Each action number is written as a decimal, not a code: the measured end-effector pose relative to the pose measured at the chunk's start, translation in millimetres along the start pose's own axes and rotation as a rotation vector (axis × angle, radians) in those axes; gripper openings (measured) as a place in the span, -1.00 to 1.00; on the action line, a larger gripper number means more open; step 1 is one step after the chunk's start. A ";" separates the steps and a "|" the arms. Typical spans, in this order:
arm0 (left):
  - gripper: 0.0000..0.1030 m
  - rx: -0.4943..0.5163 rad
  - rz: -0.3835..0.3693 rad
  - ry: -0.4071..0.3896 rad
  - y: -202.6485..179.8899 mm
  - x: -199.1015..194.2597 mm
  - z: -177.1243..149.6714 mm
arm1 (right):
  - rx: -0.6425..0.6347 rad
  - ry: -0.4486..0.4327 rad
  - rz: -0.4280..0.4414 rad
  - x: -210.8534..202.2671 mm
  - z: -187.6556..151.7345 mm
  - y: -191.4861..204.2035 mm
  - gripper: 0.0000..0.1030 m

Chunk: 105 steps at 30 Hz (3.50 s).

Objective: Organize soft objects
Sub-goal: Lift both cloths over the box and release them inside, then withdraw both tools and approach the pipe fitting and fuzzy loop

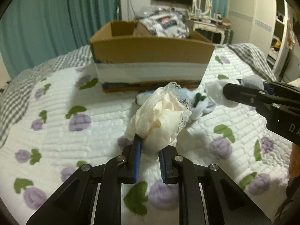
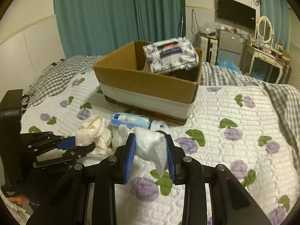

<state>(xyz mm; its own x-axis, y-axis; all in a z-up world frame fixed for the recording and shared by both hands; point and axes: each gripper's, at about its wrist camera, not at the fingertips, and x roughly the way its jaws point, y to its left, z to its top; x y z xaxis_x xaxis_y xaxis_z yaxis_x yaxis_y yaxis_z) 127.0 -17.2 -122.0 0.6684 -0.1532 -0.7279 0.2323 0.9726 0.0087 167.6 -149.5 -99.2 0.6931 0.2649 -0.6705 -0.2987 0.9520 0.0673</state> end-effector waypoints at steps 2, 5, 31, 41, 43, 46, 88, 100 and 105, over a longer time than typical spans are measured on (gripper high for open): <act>-0.69 -0.001 0.002 -0.020 0.0 -13.8 -0.2 | -0.005 -0.011 -0.005 -11.7 -1.2 3.8 -0.41; -0.69 0.000 0.008 -0.052 -2.5 -35.0 1.7 | -0.015 -0.024 -0.011 -28.2 -3.3 10.8 -0.41; -0.69 0.042 0.083 -0.260 5.9 -87.4 120.3 | -0.091 -0.182 -0.031 -79.0 107.6 12.8 -0.41; -0.63 0.054 0.137 -0.201 18.7 -4.1 150.4 | -0.071 -0.116 -0.047 1.7 140.9 -22.6 -0.41; -0.61 0.060 0.139 -0.189 19.9 12.6 151.8 | -0.062 -0.100 -0.041 20.4 142.0 -28.9 -0.41; -0.59 0.052 0.141 -0.163 22.3 34.0 156.2 | -0.050 -0.078 -0.039 44.9 143.5 -37.0 -0.41; 0.90 -0.056 0.207 -0.427 9.7 -144.6 159.6 | -0.021 -0.329 -0.225 -151.3 164.1 -21.9 1.00; 1.00 -0.063 0.217 -0.546 -3.3 -233.0 122.1 | -0.057 -0.384 -0.179 -245.5 127.5 14.4 1.00; 1.00 -0.071 0.217 -0.558 -4.4 -237.8 99.4 | -0.056 -0.382 -0.193 -249.2 100.2 17.9 1.00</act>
<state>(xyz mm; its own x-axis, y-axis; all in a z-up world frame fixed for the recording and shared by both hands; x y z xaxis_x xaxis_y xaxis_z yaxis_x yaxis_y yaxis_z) 37.2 -2.4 119.1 0.9696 -0.0003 -0.2447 0.0146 0.9983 0.0567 55.2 -183.0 143.2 0.9297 0.1310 -0.3442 -0.1679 0.9826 -0.0794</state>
